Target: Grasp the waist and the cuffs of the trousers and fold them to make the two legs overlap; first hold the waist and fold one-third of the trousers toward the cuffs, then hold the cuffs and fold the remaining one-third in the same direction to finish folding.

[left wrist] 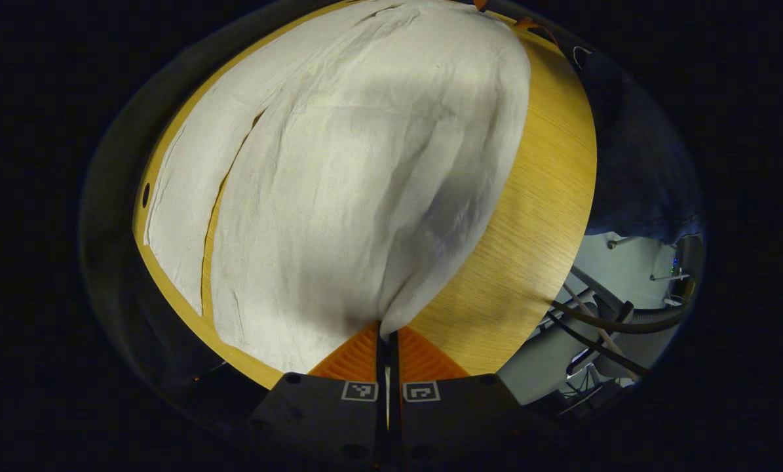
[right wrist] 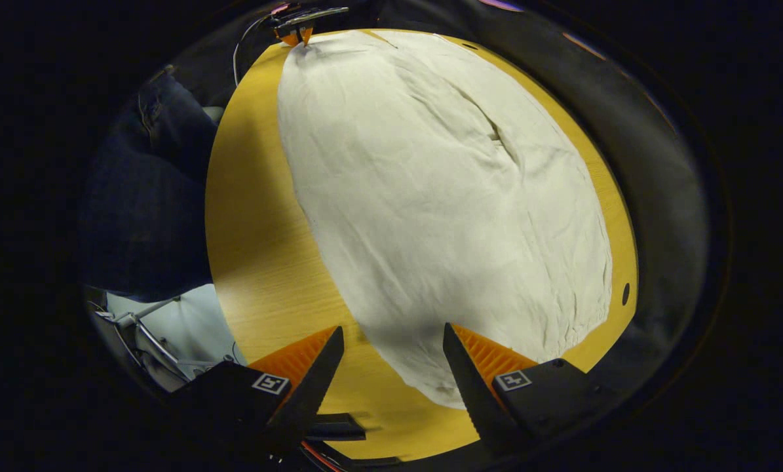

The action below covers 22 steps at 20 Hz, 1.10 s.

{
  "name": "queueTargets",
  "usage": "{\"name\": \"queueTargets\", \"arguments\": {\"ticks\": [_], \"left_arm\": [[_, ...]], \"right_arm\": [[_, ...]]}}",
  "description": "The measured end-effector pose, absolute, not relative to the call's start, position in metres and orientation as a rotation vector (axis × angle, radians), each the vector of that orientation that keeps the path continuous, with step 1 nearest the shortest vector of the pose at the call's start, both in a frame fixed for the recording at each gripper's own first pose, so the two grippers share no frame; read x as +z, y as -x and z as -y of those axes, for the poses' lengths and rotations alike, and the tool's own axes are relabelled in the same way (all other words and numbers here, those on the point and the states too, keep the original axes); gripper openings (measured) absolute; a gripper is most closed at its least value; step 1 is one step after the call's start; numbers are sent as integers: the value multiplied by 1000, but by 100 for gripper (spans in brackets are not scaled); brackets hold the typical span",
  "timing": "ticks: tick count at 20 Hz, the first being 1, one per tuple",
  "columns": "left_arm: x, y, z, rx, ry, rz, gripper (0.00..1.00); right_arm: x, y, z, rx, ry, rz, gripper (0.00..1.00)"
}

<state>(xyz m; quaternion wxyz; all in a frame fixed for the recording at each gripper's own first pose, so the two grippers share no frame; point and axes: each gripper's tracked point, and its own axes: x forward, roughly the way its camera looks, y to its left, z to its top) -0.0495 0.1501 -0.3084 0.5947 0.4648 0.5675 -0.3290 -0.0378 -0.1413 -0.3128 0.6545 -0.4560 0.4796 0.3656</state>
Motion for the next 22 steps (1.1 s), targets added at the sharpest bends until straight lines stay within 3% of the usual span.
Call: {"name": "queueTargets", "arguments": {"ticks": [3,8,10,12,15,16,18,20,22], "left_arm": [[-308,50,-150,-772,-1081,-1318,0],[-307,50,-151,-780,-1076,-1326,0],[-308,50,-150,-783,-1077,-1329,0],[-308,50,-151,-791,-1080,-1324,0],[-308,50,-149,-789,-1074,-1314,0],[-307,51,-150,-787,-1071,-1312,0],[-309,50,-150,-784,-1069,-1316,0],[-307,51,-152,-780,-1065,-1319,0],[-308,50,-150,-778,-1057,-1314,0]], "right_arm": [[-321,38,144,848,1063,-1131,94],[-326,42,145,868,1036,-1194,78],[-325,40,145,852,1035,-1200,87],[-324,37,146,812,1035,-1219,62],[-323,29,150,767,1062,-1198,52],[-321,24,151,749,1080,-1173,29],[-320,23,151,741,1103,-1146,11],[-318,23,152,721,1126,-1138,5],[-317,23,153,683,1113,-1143,7]]}}
